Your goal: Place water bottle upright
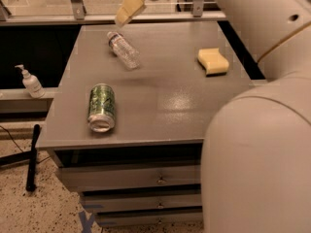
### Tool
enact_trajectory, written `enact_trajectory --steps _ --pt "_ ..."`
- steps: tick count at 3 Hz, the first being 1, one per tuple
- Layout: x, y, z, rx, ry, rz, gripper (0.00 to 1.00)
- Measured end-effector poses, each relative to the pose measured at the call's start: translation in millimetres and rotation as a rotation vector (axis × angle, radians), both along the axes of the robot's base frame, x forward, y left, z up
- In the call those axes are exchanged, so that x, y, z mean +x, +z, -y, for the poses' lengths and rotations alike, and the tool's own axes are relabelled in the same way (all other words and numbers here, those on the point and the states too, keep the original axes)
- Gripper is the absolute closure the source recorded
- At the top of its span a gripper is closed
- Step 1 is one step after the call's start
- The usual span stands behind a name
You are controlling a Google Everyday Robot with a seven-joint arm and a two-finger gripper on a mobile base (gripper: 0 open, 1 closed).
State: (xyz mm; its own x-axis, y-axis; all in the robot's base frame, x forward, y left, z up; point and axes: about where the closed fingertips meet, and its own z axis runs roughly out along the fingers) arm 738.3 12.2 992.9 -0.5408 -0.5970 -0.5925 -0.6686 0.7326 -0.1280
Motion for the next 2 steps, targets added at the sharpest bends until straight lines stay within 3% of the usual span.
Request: enact_trajectory --steps 2 --pt "42 -50 -56 0.102 -0.054 -0.104 0.00"
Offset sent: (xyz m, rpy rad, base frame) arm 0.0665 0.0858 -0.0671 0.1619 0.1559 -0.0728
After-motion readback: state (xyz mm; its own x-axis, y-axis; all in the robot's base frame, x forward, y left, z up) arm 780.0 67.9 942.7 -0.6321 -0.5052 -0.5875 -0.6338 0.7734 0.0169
